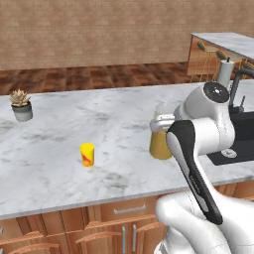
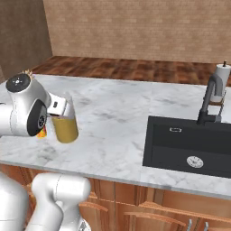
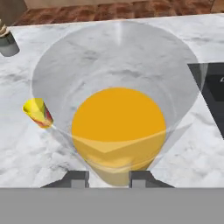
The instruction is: Place the pitcher and cup on the dining counter for serving.
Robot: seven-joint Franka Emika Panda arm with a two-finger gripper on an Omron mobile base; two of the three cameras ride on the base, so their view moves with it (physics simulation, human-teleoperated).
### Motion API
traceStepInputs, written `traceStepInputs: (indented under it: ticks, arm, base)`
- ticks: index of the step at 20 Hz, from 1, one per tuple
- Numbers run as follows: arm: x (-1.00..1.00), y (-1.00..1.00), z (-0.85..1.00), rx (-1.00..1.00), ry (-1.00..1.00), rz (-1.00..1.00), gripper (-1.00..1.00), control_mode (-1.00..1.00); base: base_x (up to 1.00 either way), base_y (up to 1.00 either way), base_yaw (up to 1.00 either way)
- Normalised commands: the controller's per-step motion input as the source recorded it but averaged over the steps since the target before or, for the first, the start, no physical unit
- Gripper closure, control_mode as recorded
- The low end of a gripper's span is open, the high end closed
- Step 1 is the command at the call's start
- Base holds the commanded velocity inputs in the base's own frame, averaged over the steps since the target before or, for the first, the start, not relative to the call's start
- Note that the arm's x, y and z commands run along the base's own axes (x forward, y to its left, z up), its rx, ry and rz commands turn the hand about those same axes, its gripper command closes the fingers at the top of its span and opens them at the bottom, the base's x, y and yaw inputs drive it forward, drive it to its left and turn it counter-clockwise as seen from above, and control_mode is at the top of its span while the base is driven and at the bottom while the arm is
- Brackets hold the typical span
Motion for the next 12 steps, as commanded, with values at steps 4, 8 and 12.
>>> traceStepInputs:
  ticks: [4, 8, 12]
  arm:
    - [-0.57, 0.00, 0.18, 0.00, 0.20, 0.00, 1.00, -1.00]
    - [0.00, 0.00, 0.00, 0.00, 0.00, 0.00, 1.00, 1.00]
    - [0.00, 0.00, 0.00, 0.00, 0.00, 0.00, 1.00, 1.00]
  base:
    - [0.00, 0.00, 0.00]
    - [-0.91, 0.00, 0.00]
    - [-1.00, 0.00, 0.00]
